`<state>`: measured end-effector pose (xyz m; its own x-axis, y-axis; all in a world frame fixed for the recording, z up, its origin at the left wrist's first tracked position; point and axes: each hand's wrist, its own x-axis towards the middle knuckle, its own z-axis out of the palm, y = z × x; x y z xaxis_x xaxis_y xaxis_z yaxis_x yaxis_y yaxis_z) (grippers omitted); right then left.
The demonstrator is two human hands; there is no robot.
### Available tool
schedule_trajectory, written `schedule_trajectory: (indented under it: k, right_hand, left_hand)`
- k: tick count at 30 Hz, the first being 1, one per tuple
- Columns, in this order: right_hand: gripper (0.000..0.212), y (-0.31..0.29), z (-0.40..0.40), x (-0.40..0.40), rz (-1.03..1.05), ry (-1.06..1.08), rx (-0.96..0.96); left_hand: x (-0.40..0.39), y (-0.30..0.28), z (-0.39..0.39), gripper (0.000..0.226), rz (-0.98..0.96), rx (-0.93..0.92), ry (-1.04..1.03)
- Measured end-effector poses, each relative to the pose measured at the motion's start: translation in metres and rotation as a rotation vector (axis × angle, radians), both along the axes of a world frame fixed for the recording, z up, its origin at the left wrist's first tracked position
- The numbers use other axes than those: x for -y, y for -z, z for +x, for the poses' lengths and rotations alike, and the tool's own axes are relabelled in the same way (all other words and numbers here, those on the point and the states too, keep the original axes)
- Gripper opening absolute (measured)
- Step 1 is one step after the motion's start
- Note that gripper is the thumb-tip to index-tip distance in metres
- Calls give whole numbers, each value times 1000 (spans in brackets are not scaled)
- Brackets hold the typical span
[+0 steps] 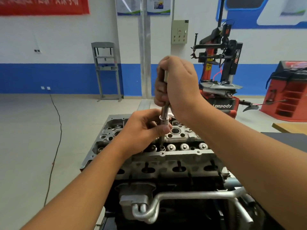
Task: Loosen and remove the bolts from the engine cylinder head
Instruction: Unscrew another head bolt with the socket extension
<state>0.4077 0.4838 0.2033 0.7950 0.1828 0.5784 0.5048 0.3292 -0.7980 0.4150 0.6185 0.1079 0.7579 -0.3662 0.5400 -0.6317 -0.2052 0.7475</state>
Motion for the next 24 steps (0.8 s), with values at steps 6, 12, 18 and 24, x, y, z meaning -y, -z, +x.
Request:
schedule_trajectory:
  k: [6, 12, 18, 24]
  right_hand:
    - [22, 11, -8, -7, -22, 225, 197]
    - [28, 26, -20, -21, 58, 454, 313]
    - [32, 17, -20, -28, 113, 307, 87]
    - [33, 2, -17, -9, -141, -116, -91]
  left_hand:
    - [0, 3, -1, 29, 16, 60, 17]
    - [2, 1, -9, 46, 33, 158, 23]
    - [2, 0, -11, 40, -14, 117, -7]
    - [1, 8, -3, 39, -54, 74, -127]
